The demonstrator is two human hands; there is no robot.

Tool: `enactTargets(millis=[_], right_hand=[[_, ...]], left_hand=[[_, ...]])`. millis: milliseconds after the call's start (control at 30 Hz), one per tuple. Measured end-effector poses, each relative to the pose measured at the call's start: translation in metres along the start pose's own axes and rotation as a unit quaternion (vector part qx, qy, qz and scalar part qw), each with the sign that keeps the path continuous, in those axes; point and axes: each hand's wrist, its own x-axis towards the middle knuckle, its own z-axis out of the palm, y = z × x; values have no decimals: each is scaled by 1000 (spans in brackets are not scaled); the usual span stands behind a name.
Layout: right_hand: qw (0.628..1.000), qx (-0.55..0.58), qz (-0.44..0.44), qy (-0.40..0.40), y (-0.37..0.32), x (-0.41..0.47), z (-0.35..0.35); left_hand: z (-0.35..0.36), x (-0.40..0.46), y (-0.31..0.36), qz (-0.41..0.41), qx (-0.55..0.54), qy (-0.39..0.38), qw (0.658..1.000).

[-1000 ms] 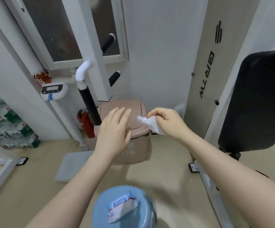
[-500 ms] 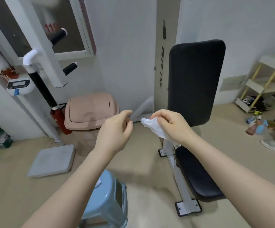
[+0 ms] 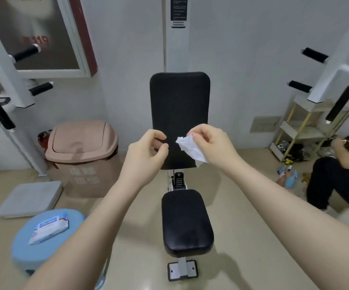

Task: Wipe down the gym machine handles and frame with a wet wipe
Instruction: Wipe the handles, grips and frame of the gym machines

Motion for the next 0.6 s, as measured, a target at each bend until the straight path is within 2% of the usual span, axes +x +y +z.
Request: enactTargets(millis=[200, 400, 600], right_hand=[[1000, -5, 4, 23, 74, 32, -75], [995, 11, 18, 96, 131, 98, -189], [995, 36, -12, 96, 197, 149, -266]], left_hand=[[96, 60, 24, 41, 28, 1, 999], [195, 138, 77, 68, 33, -35, 997], [283, 195, 117, 95, 74, -46, 992]])
